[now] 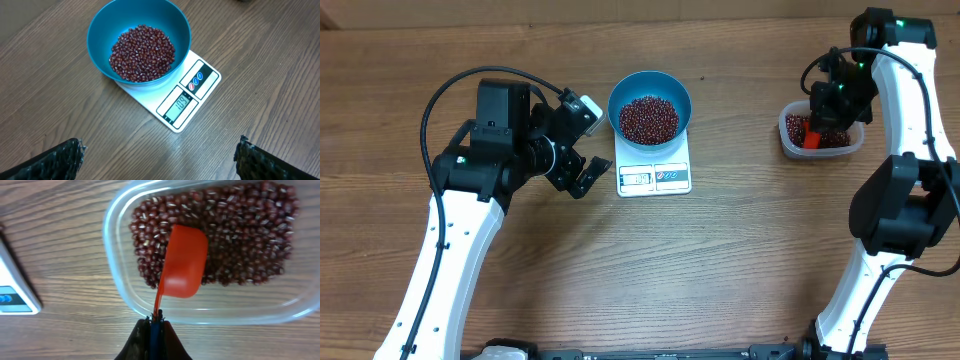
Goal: Scoop item into bowl and weigh 150g on scale
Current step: 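Dip the scoop into the tub beans and lift it filled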
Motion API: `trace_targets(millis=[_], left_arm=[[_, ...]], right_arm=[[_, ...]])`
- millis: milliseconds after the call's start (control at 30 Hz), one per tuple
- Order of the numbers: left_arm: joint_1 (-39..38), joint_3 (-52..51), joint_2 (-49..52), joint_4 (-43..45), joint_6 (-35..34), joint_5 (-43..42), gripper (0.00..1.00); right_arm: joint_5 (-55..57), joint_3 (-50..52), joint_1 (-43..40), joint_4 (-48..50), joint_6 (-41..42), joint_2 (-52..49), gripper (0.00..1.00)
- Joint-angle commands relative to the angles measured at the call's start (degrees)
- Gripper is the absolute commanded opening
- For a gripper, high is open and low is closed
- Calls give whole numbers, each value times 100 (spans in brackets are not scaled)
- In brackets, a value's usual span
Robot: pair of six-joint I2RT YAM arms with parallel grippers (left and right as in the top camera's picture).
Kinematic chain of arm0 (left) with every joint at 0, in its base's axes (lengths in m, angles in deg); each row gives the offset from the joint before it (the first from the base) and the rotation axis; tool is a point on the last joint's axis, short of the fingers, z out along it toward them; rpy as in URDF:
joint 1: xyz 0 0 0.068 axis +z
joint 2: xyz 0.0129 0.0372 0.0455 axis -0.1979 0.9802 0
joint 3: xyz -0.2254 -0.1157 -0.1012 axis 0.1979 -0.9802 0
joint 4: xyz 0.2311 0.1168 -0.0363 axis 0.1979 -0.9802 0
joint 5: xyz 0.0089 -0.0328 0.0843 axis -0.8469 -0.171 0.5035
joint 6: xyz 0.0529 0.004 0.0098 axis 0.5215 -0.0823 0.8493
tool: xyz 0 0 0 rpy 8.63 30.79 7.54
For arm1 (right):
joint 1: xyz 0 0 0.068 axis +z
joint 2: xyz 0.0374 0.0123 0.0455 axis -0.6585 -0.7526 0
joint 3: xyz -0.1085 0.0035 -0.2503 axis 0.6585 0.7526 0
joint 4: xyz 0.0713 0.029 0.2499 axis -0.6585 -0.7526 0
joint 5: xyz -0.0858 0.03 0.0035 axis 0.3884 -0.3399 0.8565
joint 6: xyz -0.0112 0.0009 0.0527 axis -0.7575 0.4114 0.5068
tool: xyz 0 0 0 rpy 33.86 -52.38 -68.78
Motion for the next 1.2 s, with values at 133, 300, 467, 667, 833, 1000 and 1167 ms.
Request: trace_targets(millis=[133,300,467,667,833,1000,1167], left_arm=[[22,118,24,17,66,-26,100],[22,118,24,17,66,-26,100],[22,118,24,17,66,-28,100],[22,118,24,17,66,-26,99],[22,118,24,17,66,-26,100],[22,118,24,17,68,-26,100],[22,118,24,17,66,-28,99]], right_arm=[[-1110,42,-247,20,-398,-63,4],[-1366,42,-553,22,-435,-63,4],[-2024,42,-901,-149,-1012,-63,4],[-2177,52,-1252,-164,-1008,-63,4],[-2424,52,-1539,-164,-1012,-63,4],[-2907,52,-1810,-286,-1303,-63,4],[-3397,52,-2050,-426,-1488,-63,4]])
